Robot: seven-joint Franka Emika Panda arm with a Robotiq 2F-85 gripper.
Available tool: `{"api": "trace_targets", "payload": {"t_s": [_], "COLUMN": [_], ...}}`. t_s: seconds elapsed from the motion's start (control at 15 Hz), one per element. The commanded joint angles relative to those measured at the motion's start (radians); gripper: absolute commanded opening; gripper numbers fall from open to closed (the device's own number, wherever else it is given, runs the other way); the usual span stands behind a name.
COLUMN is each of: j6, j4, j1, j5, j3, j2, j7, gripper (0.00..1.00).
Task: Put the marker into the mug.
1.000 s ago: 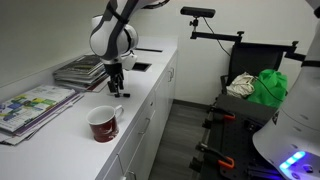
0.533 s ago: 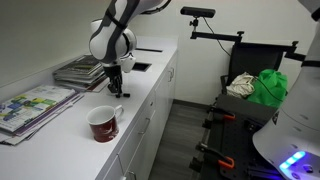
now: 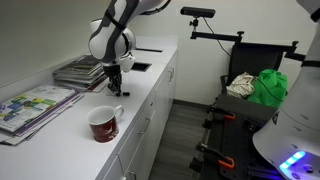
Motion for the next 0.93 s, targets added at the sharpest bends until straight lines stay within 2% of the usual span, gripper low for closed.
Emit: {"api": "trace_targets", "payload": {"t_s": [0.0,0.27,0.67,0.87], "j6": [-0.107,-0.327,-0.798,-0.908], "j4": [0.001,-0.011,0.102,0.144], "j1": [0.005,0.04,0.146,0.185], "j5": [-0.039,-0.137,-0.25,-0.291], "j3": [0.001,0.004,0.017,0.04], "j2": [-0.041,-0.128,-0.151,-0.122], "j7": [0.021,-0.036,0.007,0.01], "gripper": [0.05,0.05,0.05,0.05]}}
